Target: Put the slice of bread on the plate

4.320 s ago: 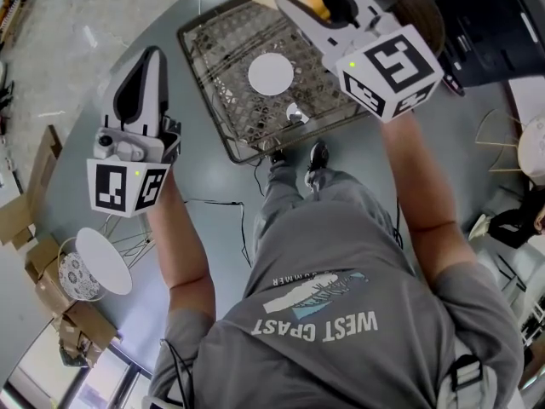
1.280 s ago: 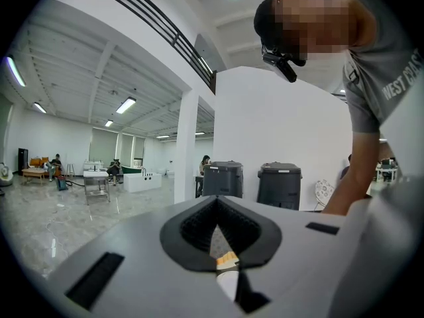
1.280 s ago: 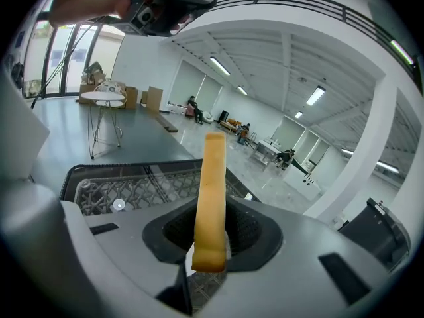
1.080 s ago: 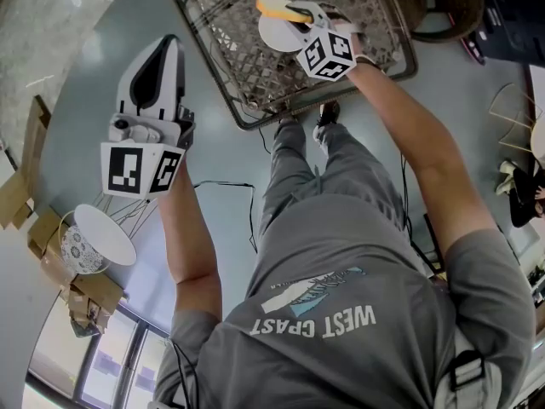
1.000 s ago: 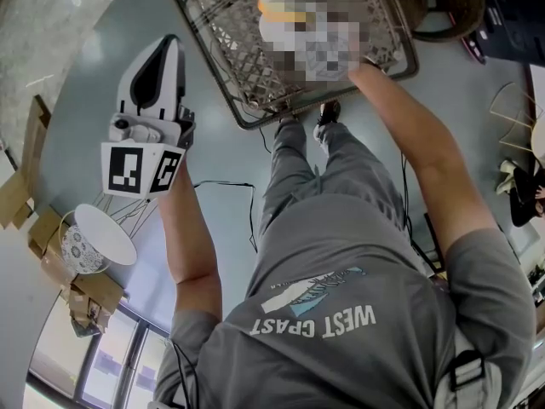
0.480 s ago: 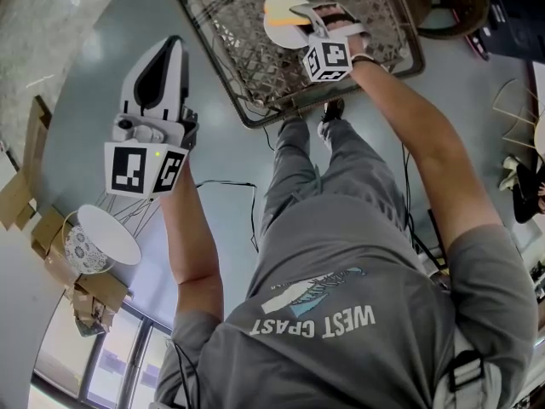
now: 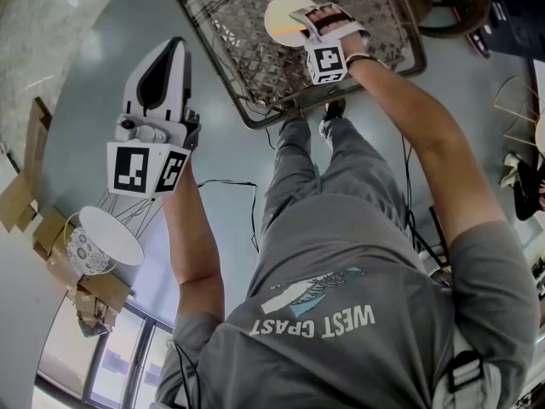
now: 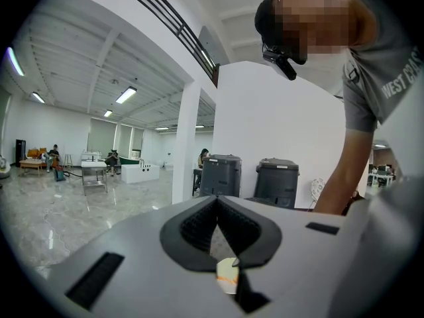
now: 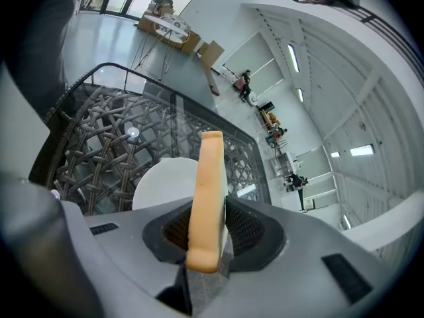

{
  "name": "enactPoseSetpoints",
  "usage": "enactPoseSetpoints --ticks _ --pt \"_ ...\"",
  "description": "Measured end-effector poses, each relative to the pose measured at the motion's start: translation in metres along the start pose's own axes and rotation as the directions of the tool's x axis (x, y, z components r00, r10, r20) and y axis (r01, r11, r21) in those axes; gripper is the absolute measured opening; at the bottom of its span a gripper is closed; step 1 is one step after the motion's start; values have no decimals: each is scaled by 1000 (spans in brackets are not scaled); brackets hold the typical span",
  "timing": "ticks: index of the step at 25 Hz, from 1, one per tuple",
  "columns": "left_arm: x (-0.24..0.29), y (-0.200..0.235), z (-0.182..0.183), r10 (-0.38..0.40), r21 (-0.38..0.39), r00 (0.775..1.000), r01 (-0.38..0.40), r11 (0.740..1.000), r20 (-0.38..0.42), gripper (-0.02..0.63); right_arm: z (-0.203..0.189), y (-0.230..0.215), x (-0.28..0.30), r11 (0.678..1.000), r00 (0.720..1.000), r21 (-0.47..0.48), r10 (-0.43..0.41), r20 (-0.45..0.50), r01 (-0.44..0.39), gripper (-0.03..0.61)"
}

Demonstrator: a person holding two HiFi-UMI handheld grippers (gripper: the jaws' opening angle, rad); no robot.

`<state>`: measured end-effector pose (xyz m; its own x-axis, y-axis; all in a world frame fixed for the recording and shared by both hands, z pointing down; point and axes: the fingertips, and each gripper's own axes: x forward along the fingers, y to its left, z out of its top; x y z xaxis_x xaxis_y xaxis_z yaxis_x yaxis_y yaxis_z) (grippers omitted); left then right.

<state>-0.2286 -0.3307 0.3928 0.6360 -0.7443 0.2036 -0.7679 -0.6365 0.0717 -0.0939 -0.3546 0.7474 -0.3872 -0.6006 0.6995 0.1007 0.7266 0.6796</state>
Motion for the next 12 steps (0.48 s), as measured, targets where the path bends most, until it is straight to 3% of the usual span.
enactPoseSetpoints --ticks 4,12 --pt "2 1 -2 -2 -4 1000 2 1000 -2 8 0 22 6 995 996 -59 84 -33 -85 98" --pt "8 2 0 -4 -10 1000 4 1000 0 8 -6 58 5 950 953 -96 289 -90 -297 216"
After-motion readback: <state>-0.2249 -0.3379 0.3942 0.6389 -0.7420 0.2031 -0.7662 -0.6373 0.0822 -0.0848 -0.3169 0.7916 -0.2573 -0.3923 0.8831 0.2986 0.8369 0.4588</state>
